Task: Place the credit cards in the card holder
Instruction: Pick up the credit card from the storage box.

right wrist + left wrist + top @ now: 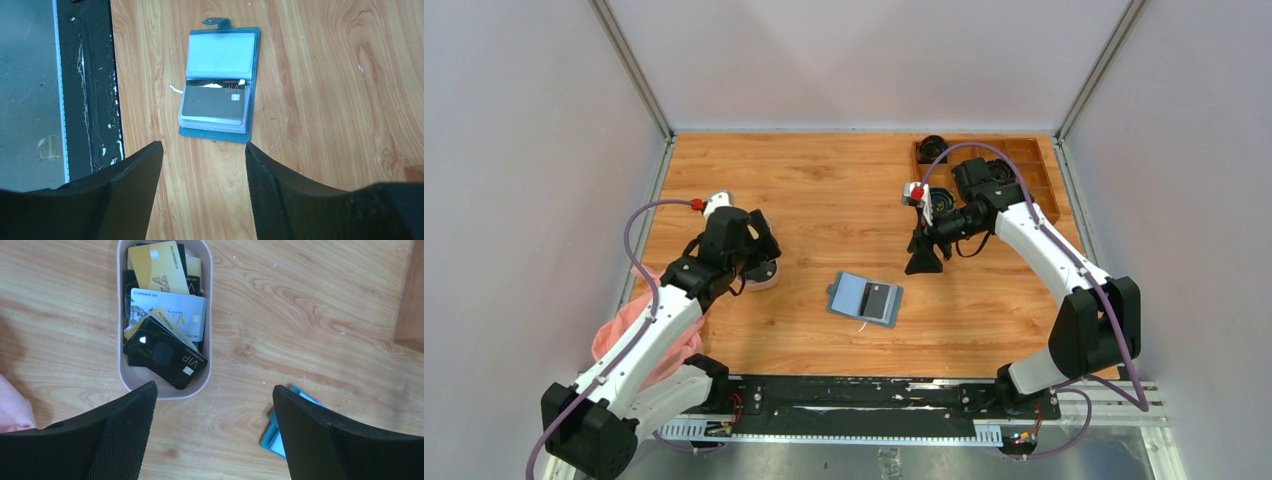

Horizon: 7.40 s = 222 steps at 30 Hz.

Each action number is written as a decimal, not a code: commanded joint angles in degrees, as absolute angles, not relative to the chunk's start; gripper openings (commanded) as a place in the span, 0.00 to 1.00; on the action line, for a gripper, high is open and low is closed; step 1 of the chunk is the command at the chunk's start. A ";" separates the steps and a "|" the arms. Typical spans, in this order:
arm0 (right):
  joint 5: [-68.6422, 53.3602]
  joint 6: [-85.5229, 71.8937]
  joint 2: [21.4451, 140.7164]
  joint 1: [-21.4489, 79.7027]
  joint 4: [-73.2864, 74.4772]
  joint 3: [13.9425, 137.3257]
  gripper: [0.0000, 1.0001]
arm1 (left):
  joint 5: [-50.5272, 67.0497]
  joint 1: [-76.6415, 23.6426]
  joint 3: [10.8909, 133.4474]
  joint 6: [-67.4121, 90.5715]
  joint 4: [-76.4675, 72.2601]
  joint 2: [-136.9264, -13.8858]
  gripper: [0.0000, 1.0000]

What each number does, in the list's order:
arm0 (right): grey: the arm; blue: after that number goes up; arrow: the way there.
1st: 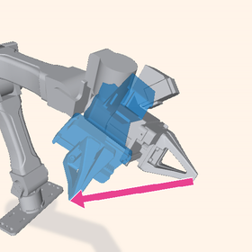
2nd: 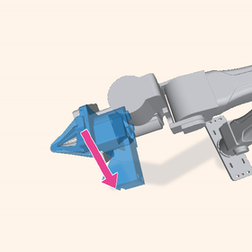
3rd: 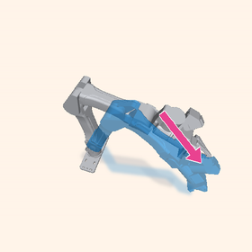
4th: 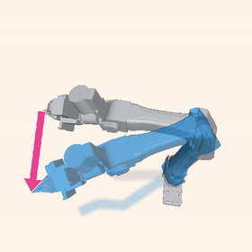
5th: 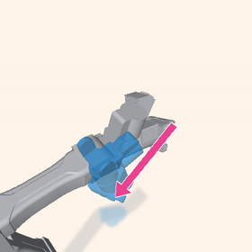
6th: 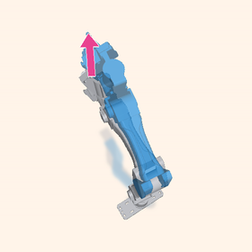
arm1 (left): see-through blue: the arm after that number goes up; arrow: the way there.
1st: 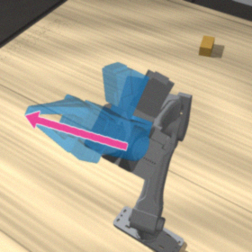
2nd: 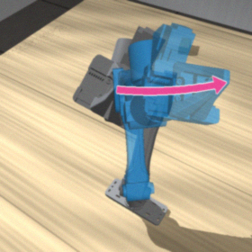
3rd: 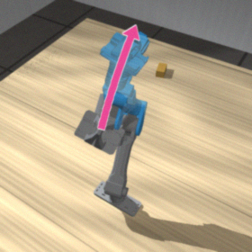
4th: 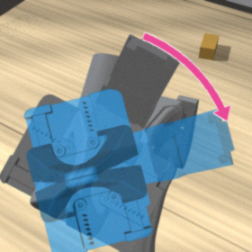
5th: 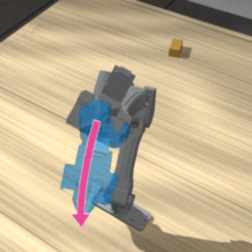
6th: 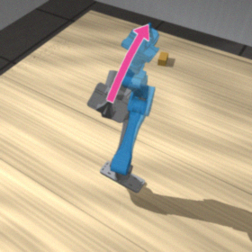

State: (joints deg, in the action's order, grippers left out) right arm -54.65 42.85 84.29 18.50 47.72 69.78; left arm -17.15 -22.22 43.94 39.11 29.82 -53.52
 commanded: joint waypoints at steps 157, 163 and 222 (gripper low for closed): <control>-56.02 47.28 86.91 16.65 50.36 68.38 0.64 | -17.68 -12.99 45.99 26.17 23.80 -72.33 0.80; -56.15 47.42 86.92 16.66 50.52 68.38 0.64 | -16.23 -11.84 45.70 25.03 23.37 -75.84 0.79; -57.29 48.87 88.37 16.62 52.12 68.91 0.64 | -12.31 -9.60 43.63 30.23 18.79 -83.78 0.43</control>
